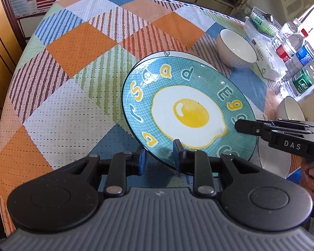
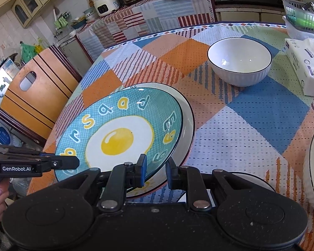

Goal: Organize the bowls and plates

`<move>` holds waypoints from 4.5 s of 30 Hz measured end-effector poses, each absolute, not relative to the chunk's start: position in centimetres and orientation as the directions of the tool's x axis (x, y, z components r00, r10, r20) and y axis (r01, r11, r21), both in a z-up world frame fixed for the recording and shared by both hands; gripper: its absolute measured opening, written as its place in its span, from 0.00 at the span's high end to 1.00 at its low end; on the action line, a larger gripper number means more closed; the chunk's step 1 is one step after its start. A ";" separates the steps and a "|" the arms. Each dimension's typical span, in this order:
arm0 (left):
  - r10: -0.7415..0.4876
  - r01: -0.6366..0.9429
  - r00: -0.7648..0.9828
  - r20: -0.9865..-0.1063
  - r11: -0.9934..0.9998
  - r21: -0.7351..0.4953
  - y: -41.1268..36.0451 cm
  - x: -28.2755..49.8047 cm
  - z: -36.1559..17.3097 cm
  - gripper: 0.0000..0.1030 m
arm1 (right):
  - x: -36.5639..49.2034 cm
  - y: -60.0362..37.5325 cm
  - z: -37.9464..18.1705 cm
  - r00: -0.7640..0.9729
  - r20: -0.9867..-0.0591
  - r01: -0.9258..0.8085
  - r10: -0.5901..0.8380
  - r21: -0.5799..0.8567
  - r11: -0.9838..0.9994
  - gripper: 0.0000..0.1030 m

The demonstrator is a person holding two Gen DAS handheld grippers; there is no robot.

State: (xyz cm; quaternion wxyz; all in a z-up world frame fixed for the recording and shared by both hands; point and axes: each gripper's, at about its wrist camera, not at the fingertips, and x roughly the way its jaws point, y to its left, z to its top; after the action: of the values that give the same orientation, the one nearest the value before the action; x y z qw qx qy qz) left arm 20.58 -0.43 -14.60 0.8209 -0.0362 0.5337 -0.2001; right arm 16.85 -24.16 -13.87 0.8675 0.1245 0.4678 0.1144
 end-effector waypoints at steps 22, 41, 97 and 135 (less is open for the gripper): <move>-0.339 0.237 0.268 -0.902 0.931 -0.279 -1.1 21.7 -16.0 0.74 | 17.5 -21.7 -13.6 0.496 -0.857 -0.085 0.136 0.108 0.991 0.75; -0.285 0.301 0.321 -0.903 0.935 -0.188 -2.4 20.5 -11.6 0.76 | 16.4 -21.9 -10.1 0.589 -0.806 -0.071 0.059 0.021 0.997 0.74; -0.413 0.436 0.374 -0.830 0.869 -0.235 -20.8 38.8 -16.1 0.39 | 29.1 -33.5 -17.1 0.567 -0.817 -0.080 0.104 0.071 0.994 0.13; -0.405 0.385 0.448 -0.797 0.892 -0.237 -10.9 39.6 -13.1 0.87 | 32.6 -25.5 -14.6 0.576 -0.779 -0.205 0.247 0.155 0.966 0.16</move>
State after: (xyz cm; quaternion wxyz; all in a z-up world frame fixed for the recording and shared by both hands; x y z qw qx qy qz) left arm 39.58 -10.88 -13.07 0.8509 -0.0108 0.4710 -0.2322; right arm 32.56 -25.51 -14.58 0.8873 0.0237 0.4425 0.1275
